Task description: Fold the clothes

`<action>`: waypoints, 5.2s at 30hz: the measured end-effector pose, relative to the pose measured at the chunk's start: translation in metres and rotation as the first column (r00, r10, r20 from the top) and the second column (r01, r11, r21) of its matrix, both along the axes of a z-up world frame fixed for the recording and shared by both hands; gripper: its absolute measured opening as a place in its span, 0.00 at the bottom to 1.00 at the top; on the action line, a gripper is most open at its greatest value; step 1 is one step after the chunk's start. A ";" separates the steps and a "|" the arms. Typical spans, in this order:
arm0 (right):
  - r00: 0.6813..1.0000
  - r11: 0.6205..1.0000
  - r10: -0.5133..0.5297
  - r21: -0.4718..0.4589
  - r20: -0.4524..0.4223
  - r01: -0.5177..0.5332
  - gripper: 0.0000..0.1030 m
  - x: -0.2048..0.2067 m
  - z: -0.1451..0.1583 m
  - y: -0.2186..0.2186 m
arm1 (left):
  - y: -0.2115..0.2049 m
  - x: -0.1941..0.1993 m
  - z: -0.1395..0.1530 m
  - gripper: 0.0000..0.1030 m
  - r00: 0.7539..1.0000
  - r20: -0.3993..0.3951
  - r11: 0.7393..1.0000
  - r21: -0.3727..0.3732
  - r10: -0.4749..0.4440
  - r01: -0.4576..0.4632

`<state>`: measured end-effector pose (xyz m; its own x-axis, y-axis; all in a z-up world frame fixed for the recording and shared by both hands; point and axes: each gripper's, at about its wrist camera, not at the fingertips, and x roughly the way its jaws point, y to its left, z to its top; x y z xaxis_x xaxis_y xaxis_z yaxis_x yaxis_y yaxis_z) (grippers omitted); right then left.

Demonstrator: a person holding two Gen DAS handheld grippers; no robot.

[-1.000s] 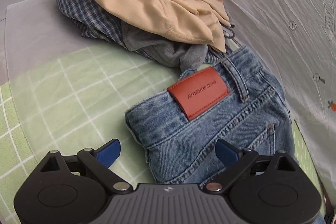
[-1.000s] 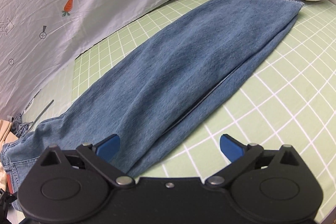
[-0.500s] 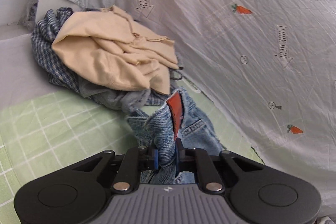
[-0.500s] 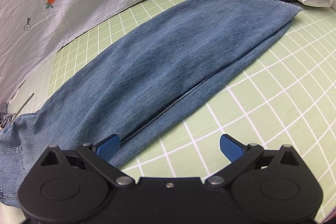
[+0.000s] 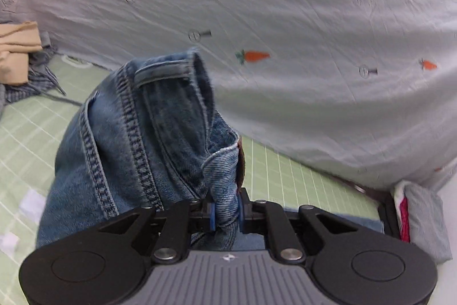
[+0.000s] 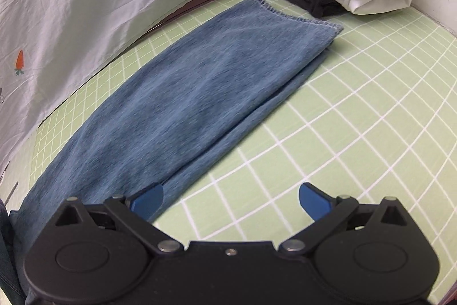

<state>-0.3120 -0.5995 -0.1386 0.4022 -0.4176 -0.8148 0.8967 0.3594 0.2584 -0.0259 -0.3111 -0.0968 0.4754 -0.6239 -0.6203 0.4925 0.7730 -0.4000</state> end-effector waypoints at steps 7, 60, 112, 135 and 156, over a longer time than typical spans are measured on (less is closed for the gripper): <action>0.998 0.999 -0.048 0.019 -0.027 0.048 0.99 -0.029 -0.015 -0.039 | -0.067 -0.031 -0.058 0.35 0.993 -0.033 0.941 0.317 -0.116 0.121; 0.974 0.878 0.131 -0.435 -0.185 -0.201 0.17 0.085 0.003 -0.120 | -0.034 0.080 -0.039 1.00 0.992 -0.062 0.795 0.605 0.106 -0.047; 0.858 0.851 0.510 -0.174 0.050 -0.496 0.67 0.125 0.010 0.105 | 0.029 0.059 -0.058 1.00 0.991 -0.134 0.834 0.549 0.012 0.064; 0.866 0.839 0.482 -0.216 -0.135 -0.500 0.29 0.243 -0.035 0.098 | 0.034 0.061 -0.062 1.00 0.990 -0.137 0.849 0.525 0.019 0.056; 0.768 0.753 0.634 -0.154 -0.093 -0.640 0.22 0.221 -0.027 0.125 | 0.034 0.060 -0.062 1.00 0.991 -0.129 0.852 0.522 0.027 0.045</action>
